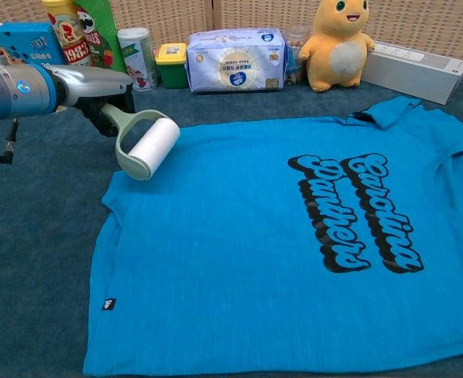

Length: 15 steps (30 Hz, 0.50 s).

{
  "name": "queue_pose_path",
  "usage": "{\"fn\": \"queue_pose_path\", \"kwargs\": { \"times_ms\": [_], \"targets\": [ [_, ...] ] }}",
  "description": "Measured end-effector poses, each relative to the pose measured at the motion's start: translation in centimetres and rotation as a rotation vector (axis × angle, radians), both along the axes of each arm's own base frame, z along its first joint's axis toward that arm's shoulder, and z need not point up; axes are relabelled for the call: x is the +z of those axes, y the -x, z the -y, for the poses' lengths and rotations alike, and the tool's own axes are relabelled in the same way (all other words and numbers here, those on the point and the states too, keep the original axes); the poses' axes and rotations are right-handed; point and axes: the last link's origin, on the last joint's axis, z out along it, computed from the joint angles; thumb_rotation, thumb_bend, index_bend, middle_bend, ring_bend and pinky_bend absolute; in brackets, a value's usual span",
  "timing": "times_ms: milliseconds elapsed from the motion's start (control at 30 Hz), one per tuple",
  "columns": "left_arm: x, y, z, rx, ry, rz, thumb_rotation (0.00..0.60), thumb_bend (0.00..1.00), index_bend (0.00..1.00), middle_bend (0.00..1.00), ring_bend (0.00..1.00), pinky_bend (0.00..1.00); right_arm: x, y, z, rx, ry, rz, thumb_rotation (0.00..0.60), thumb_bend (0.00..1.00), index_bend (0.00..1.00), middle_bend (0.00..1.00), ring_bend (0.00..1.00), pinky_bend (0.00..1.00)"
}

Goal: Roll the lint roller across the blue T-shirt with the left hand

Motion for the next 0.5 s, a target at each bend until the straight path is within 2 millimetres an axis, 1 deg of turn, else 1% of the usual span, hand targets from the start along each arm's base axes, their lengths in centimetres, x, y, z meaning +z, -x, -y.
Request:
{"fn": "queue_pose_path", "kwargs": {
  "times_ms": [200, 333, 500],
  "targets": [
    [-1.3, -1.3, 0.6, 0.034, -0.026, -0.017, 0.6, 0.96, 1.0, 0.92, 0.91, 1.0, 0.2, 0.2, 0.1, -0.002, -0.008, 0.012, 0.6, 0.0, 0.02, 0.0, 0.0, 0.0],
    [-2.7, -2.3, 1.0, 0.051, -0.025, -0.025, 0.6, 0.96, 1.0, 0.92, 0.91, 1.0, 0.2, 0.3, 0.1, -0.005, -0.018, 0.021, 0.6, 0.0, 0.02, 0.0, 0.0, 0.0],
    [-4.1, -3.1, 1.2, 0.065, -0.017, -0.036, 0.6, 0.96, 1.0, 0.92, 0.91, 1.0, 0.3, 0.4, 0.1, -0.007, -0.02, 0.025, 0.6, 0.0, 0.02, 0.0, 0.0, 0.0]
  ]
}}
